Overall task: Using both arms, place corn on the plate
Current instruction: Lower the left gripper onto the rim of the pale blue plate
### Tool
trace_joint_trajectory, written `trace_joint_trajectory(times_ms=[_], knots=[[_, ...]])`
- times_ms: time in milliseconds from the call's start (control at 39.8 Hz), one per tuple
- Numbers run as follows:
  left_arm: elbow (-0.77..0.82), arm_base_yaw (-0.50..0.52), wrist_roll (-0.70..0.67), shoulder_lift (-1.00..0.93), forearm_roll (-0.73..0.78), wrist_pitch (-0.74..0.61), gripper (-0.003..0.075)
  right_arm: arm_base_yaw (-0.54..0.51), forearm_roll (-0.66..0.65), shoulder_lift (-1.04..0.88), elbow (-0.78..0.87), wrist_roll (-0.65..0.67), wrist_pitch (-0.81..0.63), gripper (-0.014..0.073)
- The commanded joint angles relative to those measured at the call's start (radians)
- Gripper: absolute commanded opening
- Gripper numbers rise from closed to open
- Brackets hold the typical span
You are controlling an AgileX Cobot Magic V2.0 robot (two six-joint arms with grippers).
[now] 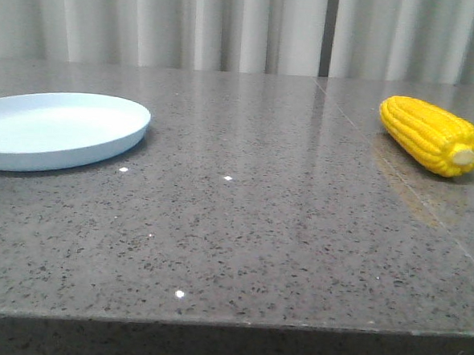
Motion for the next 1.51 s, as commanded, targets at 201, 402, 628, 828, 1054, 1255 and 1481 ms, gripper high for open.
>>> trace_joint_trajectory(times_ms=[201, 402, 628, 828, 1054, 1255, 1481], knots=[[-0.326, -0.019, -0.003, 0.393, -0.012, 0.299, 0.0668, -0.005, -0.001, 0.012, -0.036, -0.007, -0.077, 0.0600], [-0.453, -0.009, -0.004, 0.577, 0.002, 0.377, 0.0508, -0.005, -0.001, 0.012, -0.036, -0.007, -0.077, 0.0600], [-0.475, -0.009, -0.004, 0.671, 0.002, 0.404, 0.0356, -0.005, -0.001, 0.012, -0.036, -0.007, -0.077, 0.0600], [-0.475, -0.009, -0.004, 0.724, 0.002, 0.401, 0.0333, -0.005, -0.001, 0.012, -0.036, -0.007, -0.077, 0.0600], [-0.475, -0.009, -0.004, 0.754, 0.002, 0.406, 0.0333, -0.005, -0.001, 0.012, -0.036, -0.007, -0.077, 0.0600], [-0.475, -0.009, -0.004, 0.752, 0.003, 0.397, 0.0125, -0.005, -0.001, 0.012, -0.036, -0.007, -0.077, 0.0600], [-0.477, -0.009, -0.018, 0.752, -0.016, 0.399, -0.0020, -0.005, -0.001, 0.012, -0.036, -0.007, -0.077, 0.0600]])
